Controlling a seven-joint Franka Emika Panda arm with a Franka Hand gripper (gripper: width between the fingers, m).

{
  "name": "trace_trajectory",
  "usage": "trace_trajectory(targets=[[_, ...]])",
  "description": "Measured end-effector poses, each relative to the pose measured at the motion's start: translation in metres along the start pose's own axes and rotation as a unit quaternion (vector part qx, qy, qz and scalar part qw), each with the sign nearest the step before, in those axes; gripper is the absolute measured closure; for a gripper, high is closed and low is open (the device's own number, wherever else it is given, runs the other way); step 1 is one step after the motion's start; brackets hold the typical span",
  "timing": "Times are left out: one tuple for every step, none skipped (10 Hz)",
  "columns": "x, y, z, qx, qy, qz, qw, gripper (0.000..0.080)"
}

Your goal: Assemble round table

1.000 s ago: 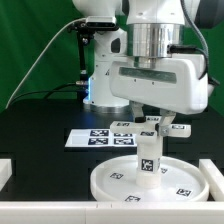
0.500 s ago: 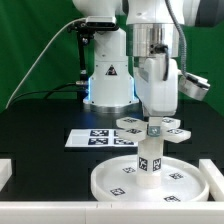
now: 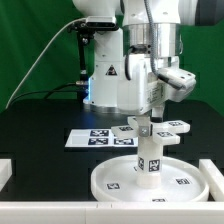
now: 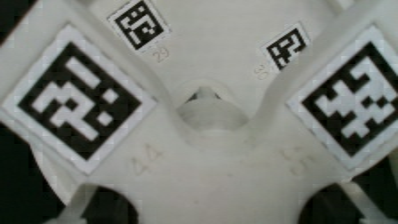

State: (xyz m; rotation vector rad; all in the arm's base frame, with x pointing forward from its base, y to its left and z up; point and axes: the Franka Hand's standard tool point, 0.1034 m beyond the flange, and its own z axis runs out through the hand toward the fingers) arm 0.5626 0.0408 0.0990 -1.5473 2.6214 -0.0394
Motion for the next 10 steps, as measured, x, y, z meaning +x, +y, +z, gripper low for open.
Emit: trace_trajectory(targets=[[0.0,0.0,0.0,0.0,0.0,-0.004,1.0,0.0348],[0.0,0.0,0.001,0.0,0.001,-0.007,1.0,0.0348],[0.0,0.001,0.001,-0.001,0.001,-0.009,1.0,0.0198],[0.0,0.001,0.001,-0.001,0.001,-0.011,1.0,0.0162],[-0.001,0.0,-0.002,0.001,-0.001,-0.019,1.0,0.0162],[-0.006,-0.004,-0.018,0.007,-0.018,-0.025,1.0,0.0153],[-0.008,-0.005,-0.03,0.01,-0.029,-0.031,0.999,0.0151],[-0.009,-0.006,-0.032,0.01,-0.03,-0.033,0.999,0.0151],[-0.008,-0.004,-0.029,0.009,-0.028,-0.036,0.999,0.0151],[-0.008,-0.004,-0.029,0.009,-0.028,-0.039,0.999,0.0151]])
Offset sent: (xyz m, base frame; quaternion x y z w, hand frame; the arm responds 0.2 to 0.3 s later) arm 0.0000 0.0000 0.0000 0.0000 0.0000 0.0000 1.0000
